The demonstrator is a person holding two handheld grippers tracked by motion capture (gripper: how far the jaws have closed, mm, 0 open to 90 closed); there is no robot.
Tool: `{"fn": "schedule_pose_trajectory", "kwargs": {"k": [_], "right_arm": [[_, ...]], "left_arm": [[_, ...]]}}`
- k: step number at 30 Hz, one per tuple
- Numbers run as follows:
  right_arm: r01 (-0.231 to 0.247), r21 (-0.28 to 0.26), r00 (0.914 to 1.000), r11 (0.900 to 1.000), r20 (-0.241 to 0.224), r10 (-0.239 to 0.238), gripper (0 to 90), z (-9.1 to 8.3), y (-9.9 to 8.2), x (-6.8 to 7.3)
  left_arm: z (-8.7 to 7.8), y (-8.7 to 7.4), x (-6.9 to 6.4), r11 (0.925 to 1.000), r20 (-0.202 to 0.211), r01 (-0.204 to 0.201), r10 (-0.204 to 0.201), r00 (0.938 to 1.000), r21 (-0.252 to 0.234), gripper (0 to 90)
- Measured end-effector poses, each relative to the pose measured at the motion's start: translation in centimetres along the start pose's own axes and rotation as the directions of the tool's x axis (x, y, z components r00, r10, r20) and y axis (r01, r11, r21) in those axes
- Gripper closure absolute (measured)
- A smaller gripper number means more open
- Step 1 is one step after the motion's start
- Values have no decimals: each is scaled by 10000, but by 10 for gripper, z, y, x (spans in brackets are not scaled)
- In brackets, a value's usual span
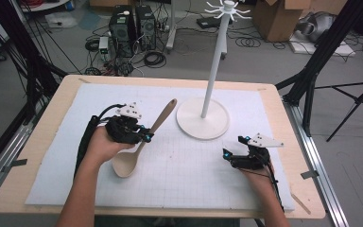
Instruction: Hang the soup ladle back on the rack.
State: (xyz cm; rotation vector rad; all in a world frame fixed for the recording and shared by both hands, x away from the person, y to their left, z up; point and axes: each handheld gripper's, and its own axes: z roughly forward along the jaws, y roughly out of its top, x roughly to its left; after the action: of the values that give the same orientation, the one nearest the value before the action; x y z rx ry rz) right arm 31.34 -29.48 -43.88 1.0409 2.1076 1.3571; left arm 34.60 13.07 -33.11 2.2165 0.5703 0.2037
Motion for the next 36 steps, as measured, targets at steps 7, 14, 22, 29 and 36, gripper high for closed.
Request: {"fn": "schedule_pose_trajectory", "kwargs": {"k": [7, 14, 22, 29, 36], "right_arm": [[-4, 4, 10000, 10000, -3, 4, 144, 0, 0, 0], [-4, 4, 10000, 10000, -26, 4, 144, 0, 0, 0], [11, -22, 10000, 10000, -36, -11, 144, 0, 0, 0], [36, -59, 10000, 10000, -81, -37, 144, 0, 0, -1], [13, -70, 10000, 10000, -87, -14, 144, 0, 0, 0]], "left_arm": [[-6, 10, 0, 9997, -143, -226, 225, 9996, -110, 773], [-8, 20, 1, 9991, 212, -298, 304, 9993, -293, 773], [-16, 40, 6, 9969, 466, -428, 459, 9979, -664, 773], [-25, 66, 14, 9924, 541, -760, 815, 9952, -964, 773], [-33, 90, 18, 9871, 617, -967, 1052, 9925, -1275, 773]]}}
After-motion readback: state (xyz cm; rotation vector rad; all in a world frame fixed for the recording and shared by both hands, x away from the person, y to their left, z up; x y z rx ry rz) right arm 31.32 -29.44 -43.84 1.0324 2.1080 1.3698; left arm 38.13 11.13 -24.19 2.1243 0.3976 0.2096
